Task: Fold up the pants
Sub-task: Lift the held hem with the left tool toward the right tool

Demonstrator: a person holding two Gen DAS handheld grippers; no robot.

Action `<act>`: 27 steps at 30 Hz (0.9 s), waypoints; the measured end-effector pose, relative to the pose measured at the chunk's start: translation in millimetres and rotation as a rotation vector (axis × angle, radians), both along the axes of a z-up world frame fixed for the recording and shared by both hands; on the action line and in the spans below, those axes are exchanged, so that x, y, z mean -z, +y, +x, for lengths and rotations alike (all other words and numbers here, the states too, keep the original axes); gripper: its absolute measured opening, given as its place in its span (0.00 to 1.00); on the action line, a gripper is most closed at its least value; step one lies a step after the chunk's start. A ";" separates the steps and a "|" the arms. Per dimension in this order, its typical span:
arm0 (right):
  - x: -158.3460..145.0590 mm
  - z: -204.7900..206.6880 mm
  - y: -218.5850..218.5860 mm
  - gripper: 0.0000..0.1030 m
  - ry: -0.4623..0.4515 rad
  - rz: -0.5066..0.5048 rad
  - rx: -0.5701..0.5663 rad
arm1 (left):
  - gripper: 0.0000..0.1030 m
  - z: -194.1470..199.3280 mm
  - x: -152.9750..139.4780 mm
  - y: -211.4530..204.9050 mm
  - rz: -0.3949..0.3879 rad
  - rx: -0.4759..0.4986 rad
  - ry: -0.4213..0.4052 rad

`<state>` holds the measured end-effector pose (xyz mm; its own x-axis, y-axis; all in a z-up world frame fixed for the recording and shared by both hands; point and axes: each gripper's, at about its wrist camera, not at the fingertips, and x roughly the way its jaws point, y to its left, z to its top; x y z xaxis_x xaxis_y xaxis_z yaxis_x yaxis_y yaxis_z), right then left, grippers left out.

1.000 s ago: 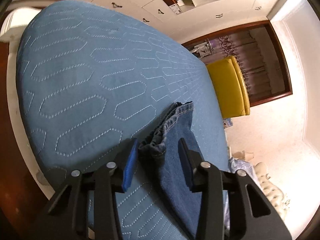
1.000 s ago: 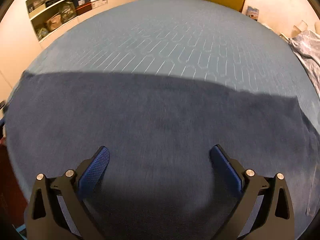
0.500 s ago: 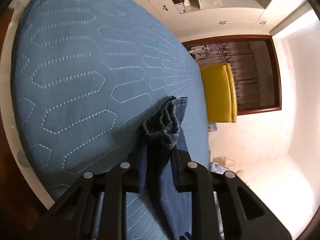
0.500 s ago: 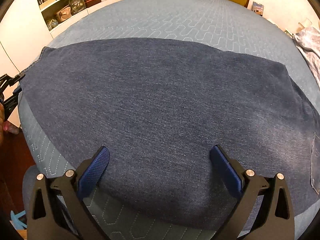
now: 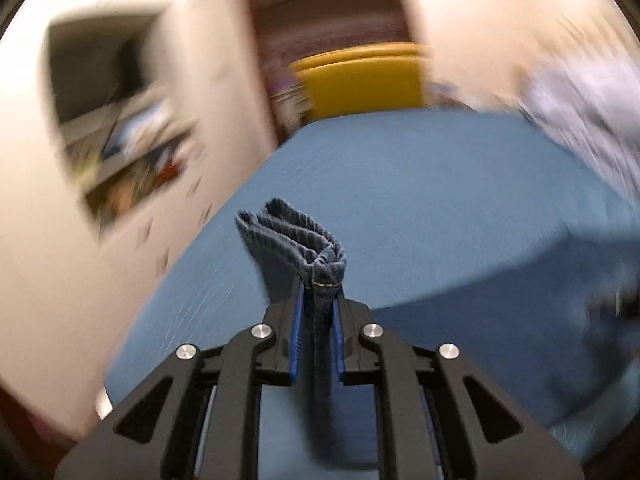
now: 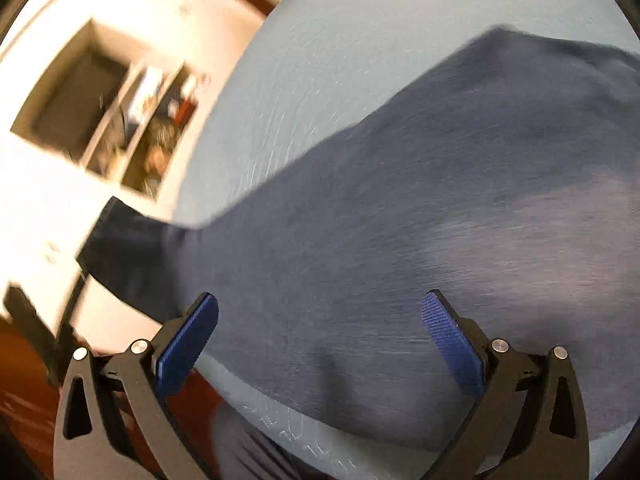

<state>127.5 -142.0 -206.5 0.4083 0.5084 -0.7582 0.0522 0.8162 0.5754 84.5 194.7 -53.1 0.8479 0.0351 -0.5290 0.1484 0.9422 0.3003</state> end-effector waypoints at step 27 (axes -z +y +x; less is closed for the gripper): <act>-9.0 -26.0 -85.0 0.95 0.045 0.132 0.085 | 0.13 -62.1 162.9 -192.4 0.436 0.416 0.082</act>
